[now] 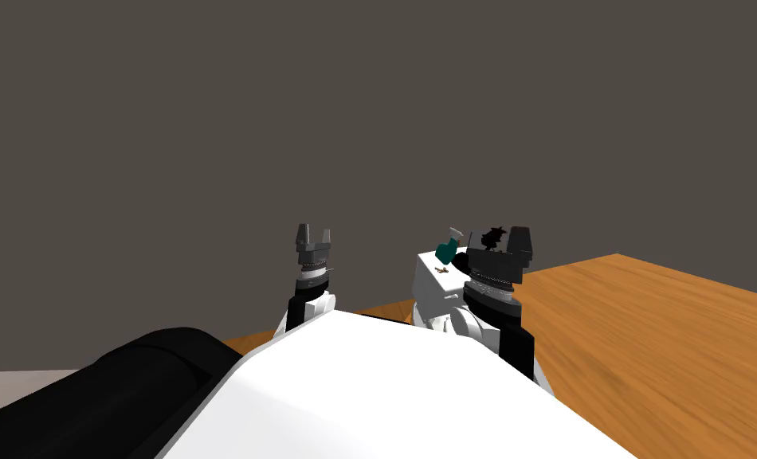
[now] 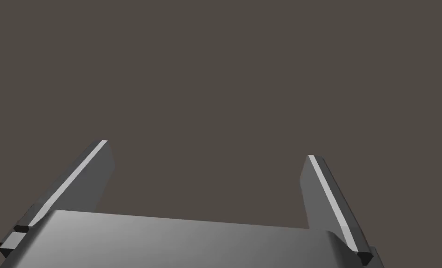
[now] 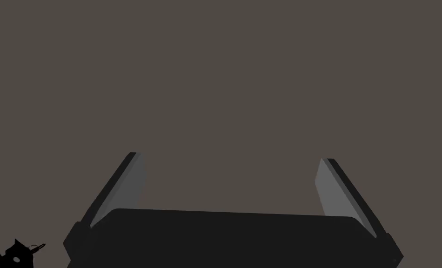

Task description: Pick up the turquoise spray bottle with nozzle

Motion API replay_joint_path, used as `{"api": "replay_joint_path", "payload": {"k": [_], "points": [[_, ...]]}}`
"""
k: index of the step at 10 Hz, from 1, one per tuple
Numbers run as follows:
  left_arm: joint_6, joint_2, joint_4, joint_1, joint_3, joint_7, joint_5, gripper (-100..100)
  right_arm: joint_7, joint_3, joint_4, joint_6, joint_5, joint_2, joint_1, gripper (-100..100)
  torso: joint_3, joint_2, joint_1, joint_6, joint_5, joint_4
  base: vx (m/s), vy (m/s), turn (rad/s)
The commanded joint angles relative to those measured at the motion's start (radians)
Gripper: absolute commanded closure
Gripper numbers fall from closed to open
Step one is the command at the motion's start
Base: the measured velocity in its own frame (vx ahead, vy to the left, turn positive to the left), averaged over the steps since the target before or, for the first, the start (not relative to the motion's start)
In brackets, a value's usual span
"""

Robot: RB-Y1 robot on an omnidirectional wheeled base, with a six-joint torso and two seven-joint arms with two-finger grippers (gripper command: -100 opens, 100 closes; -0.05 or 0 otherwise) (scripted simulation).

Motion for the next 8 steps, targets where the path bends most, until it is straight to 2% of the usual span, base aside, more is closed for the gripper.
{"api": "replay_joint_path", "payload": {"k": [1, 4, 5, 7, 8], "points": [[0.0, 0.0, 0.0, 0.0, 0.0, 0.0, 0.0, 0, -0.037, -0.006, 0.012, 0.021, -0.008, -0.04, -0.006, -100, 0.0, 0.0, 0.0, 0.0, 0.0, 0.0, -0.044, -0.015, 0.092], [0.0, 0.0, 0.0, 0.0, 0.0, 0.0, 0.0, 0, -0.119, -0.021, 0.04, 0.071, -0.029, -0.099, -0.021, -100, 0.004, 0.006, -0.003, 0.0, -0.001, 0.001, -0.105, -0.039, 0.106], [0.0, 0.0, 0.0, 0.0, 0.0, 0.0, 0.0, 0, -0.125, -0.021, 0.04, 0.071, -0.029, -0.099, -0.021, -100, 0.004, 0.008, -0.004, 0.0, -0.001, 0.002, -0.084, -0.042, 0.047], [0.0, 0.0, 0.0, 0.0, 0.0, 0.0, 0.0, 0, -0.191, -0.037, 0.067, 0.118, -0.05, -0.141, -0.033, -100, 0.003, 0.005, -0.002, 0.0, -0.001, 0.001, -0.076, -0.031, 0.119], [0.0, 0.0, 0.0, 0.0, 0.0, 0.0, 0.0, 0, -0.207, -0.037, 0.067, 0.118, -0.05, -0.141, -0.033, -100, 0.003, 0.006, -0.003, 0.0, -0.001, 0.001, -0.068, -0.036, 0.068]]}}
